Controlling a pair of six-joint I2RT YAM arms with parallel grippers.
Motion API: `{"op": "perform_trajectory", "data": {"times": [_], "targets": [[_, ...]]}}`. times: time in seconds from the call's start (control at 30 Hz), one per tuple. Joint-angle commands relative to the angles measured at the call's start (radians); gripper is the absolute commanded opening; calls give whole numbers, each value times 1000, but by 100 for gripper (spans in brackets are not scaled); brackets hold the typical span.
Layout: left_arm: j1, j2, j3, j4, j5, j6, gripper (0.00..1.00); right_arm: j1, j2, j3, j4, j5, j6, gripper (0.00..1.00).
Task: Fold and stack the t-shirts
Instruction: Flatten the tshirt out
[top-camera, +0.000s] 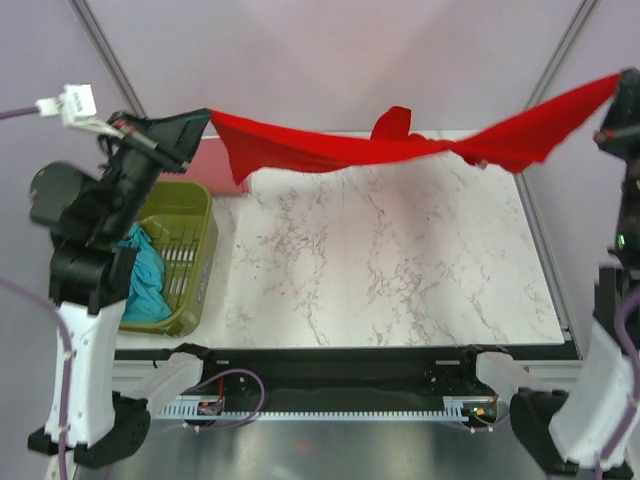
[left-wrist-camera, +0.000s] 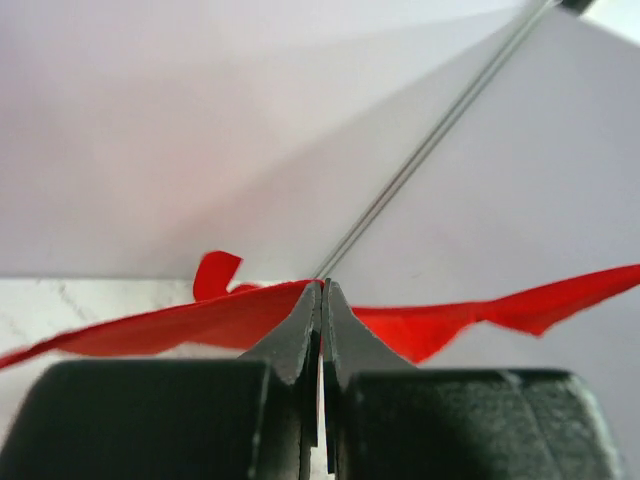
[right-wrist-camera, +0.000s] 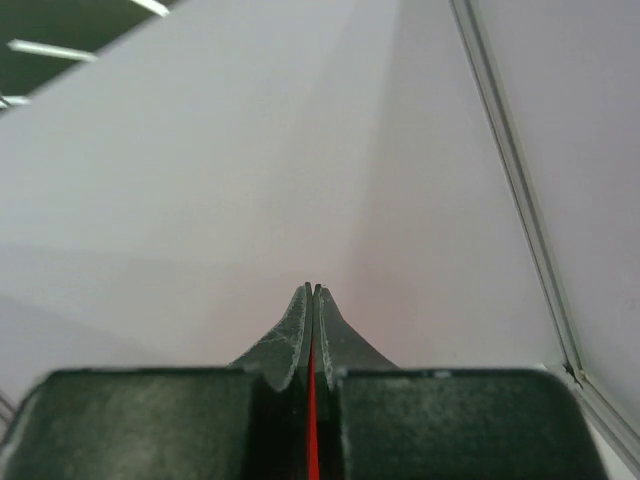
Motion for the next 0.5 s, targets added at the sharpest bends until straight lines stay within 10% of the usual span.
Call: {"op": "perform_trajectory", "data": {"times": [0.0,0.47], "targets": [[-1,-89,12,30,56,-54,2,0,-125,72,-133,58,60,0],[-1,-168,61,-48,145,-93,2,278,-247,195,-249,326,50,0]]}}
